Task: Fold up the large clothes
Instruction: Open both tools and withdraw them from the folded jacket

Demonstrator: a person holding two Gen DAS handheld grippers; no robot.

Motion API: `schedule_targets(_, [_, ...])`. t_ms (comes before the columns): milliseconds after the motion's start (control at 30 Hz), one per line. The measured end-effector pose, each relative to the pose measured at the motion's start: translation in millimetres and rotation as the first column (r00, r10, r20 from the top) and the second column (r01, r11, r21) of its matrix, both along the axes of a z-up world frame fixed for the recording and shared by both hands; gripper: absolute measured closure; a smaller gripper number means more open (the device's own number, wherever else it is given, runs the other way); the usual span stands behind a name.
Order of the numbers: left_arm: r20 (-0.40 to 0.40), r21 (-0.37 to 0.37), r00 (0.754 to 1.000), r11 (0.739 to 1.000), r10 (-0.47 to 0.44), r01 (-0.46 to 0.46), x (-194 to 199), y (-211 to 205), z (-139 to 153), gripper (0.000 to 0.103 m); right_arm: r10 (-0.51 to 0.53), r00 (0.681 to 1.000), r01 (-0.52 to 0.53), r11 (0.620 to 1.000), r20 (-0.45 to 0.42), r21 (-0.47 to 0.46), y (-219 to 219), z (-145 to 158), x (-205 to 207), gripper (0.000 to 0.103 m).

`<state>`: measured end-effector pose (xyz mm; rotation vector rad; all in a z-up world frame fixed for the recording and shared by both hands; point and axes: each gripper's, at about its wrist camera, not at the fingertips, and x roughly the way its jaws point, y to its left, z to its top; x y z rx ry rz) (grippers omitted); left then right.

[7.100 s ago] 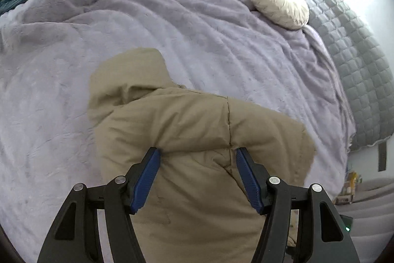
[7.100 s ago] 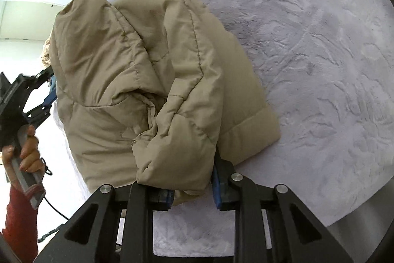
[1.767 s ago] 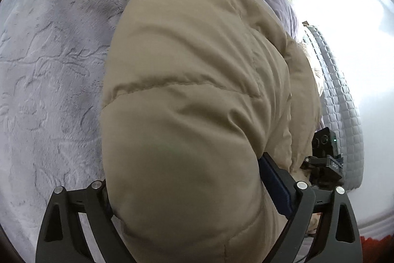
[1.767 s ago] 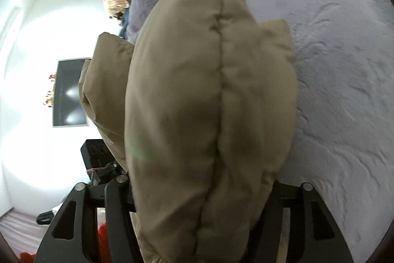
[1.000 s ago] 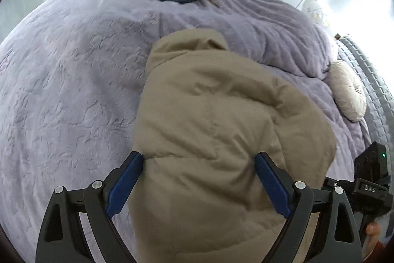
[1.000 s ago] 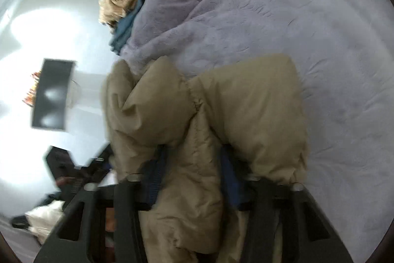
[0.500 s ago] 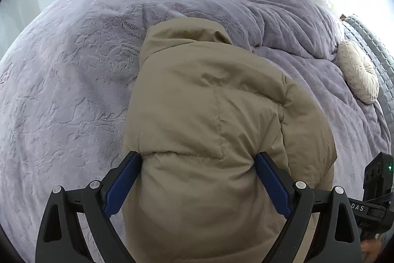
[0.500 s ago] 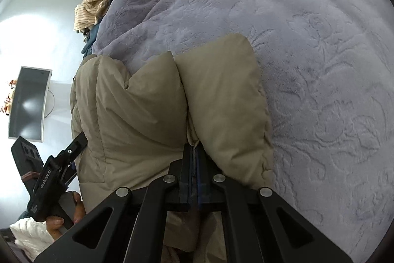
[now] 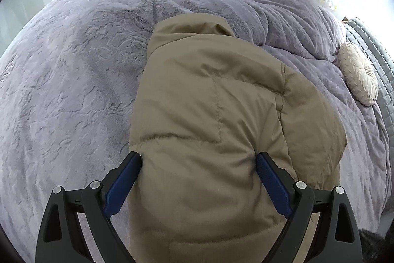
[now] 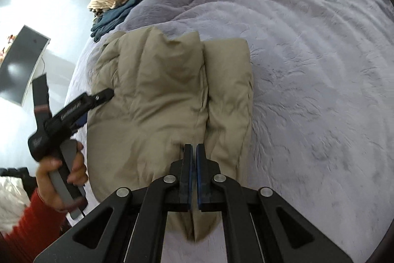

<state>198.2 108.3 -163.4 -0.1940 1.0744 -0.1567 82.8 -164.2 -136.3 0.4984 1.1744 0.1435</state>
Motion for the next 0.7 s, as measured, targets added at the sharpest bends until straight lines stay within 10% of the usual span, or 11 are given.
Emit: schedule_targets(700, [-0.084, 0.097, 0.995, 0.993, -0.057, 0.065, -114, 19, 26, 0.009, -0.039, 0.993, 0.03, 0.996, -0.108, -0.089, 10, -2, -37, 0.1])
